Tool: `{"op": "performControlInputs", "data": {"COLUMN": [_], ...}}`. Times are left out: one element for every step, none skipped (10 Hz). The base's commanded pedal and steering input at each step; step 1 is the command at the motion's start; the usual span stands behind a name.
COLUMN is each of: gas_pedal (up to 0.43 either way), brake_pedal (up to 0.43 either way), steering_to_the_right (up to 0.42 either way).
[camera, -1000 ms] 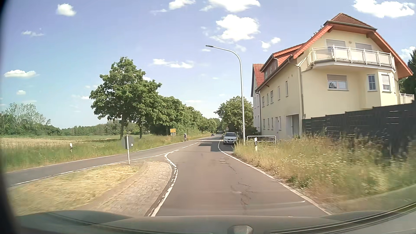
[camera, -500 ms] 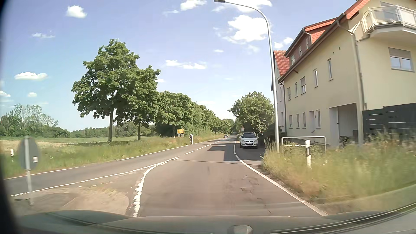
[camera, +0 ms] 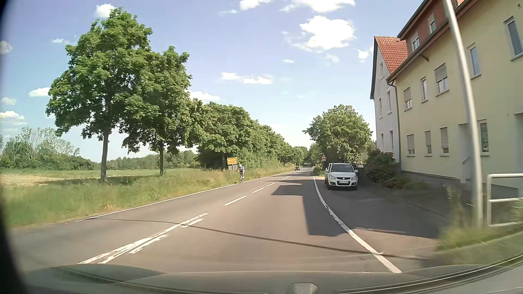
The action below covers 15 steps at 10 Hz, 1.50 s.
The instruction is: Follow the waypoints while adhering to traffic rules and regulations
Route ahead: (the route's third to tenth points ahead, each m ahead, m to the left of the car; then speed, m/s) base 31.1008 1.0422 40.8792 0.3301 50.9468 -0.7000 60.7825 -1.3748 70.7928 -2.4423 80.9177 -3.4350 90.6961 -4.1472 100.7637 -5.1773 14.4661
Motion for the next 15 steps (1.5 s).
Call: {"op": "performControlInputs", "data": {"gas_pedal": [0.047, 0.047, 0.047, 0.047, 0.047, 0.059, 0.059, 0.067, 0.067, 0.067, 0.067, 0.098, 0.118, 0.118, 0.118], "brake_pedal": [0.03, 0.03, 0.03, 0.03, 0.03, 0.03, 0.03, 0.03, 0.03, 0.03, 0.03, 0.03, 0.03, 0.03, 0.03], "steering_to_the_right": [0.008, 0.012, 0.017, 0.025, 0.028, 0.03, 0.03, 0.03, 0.029, 0.028, 0.026, 0.024, 0.021, 0.015, 0.01]}}
